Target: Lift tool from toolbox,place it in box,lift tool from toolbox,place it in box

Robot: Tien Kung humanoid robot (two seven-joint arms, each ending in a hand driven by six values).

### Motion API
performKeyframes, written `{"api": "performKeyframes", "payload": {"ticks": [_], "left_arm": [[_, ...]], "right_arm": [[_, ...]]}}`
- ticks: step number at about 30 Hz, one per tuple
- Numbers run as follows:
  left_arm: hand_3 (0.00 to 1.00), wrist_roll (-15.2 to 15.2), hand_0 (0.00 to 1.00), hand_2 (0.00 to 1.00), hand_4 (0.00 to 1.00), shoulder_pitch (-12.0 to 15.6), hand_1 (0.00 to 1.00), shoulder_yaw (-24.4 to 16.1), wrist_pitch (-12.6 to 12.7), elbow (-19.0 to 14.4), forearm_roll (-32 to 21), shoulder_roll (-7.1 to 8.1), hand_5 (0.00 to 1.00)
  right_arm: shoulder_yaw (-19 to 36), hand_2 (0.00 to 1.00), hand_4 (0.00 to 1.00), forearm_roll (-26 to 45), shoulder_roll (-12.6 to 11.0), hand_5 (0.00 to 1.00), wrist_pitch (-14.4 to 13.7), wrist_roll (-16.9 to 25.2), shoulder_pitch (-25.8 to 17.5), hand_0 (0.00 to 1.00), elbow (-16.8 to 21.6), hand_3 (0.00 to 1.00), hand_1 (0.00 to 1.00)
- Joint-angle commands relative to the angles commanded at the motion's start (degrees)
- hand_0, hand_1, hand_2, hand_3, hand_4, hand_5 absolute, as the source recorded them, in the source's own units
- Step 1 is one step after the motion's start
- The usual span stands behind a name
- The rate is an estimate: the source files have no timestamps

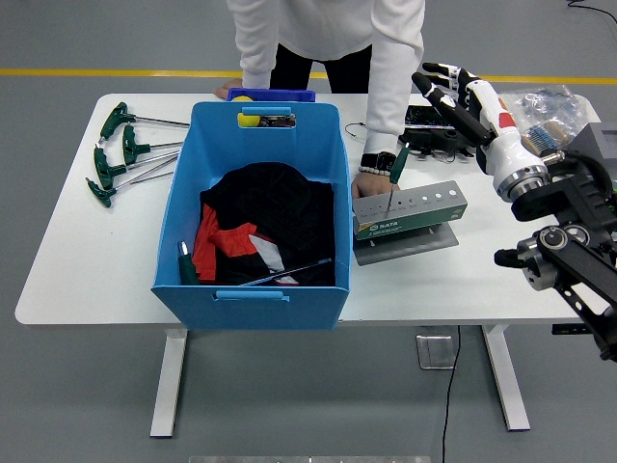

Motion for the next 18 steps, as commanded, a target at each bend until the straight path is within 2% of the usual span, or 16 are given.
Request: {"api": "performKeyframes", "payload": {"ticks": [9,15,18], "left_arm": [[0.809,0.19,0.802,0.800,0.645,-0.05,0.780,-0.34,-0.06,0.16,0.73,-0.21,0.998],[0.809,0.65,0.801,0.800,0.639,-0.01,0.779,-0.89,0.03,0.23,1.70,-0.41,0.998],[0.809,0.96,0.801,0.800,0.639,0.04,0.779,-1.21,0.02,0.23,2.41,-0.41,0.998]], "right_arm": [[2.50,0.799,0.998,20.75,0.85,0.879,2.47,2.24,-6.77,0.716,-0.90,0.867,0.719],[1.08,0.795,0.998,35.19,1.81,0.874,4.03,2.48,-7.67,0.710,-3.51,0.880,0.707],[0.39,0.795,0.998,39.94,1.99,0.874,4.29,2.52,-7.44,0.710,-4.88,0.880,0.707]]}}
